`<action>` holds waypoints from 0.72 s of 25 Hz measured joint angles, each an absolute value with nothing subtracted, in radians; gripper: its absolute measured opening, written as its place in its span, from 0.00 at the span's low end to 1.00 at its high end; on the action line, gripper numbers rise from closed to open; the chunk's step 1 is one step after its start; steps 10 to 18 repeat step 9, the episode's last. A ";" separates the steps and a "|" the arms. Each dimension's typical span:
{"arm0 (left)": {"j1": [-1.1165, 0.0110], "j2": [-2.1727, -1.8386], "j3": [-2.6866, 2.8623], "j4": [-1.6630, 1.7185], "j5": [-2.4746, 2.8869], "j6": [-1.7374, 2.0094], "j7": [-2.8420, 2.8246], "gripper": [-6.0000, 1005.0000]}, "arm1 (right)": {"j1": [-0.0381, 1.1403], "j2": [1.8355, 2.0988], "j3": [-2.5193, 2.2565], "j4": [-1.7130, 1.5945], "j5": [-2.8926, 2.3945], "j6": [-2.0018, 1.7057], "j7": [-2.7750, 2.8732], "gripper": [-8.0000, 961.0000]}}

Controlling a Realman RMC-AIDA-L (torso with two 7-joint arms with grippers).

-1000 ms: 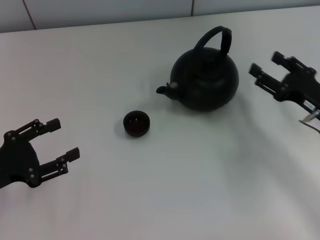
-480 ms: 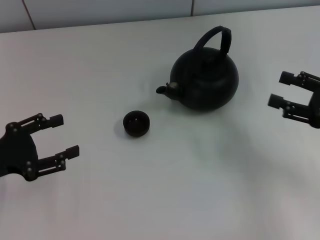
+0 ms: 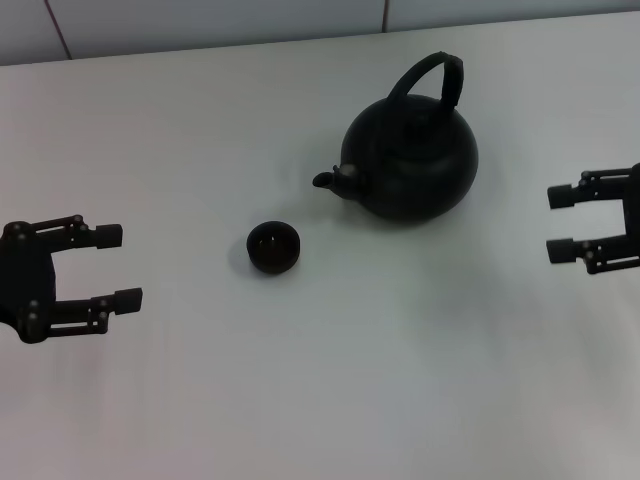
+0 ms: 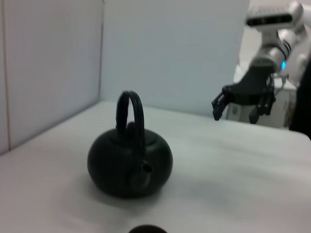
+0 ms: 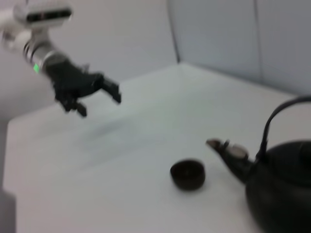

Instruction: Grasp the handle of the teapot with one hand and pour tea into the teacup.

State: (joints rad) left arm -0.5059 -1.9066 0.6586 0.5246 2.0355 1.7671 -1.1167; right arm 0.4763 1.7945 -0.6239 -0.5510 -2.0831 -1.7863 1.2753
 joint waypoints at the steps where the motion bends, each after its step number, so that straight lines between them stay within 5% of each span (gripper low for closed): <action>1: -0.506 -1.907 0.659 0.525 2.036 1.767 -1.117 0.78 | 0.491 1.793 -0.625 -0.564 -2.123 -1.796 1.299 0.78; 18: -0.536 -1.912 0.681 0.577 2.056 1.770 -1.162 0.78 | 0.504 1.798 -0.626 -0.586 -2.145 -1.815 1.319 0.78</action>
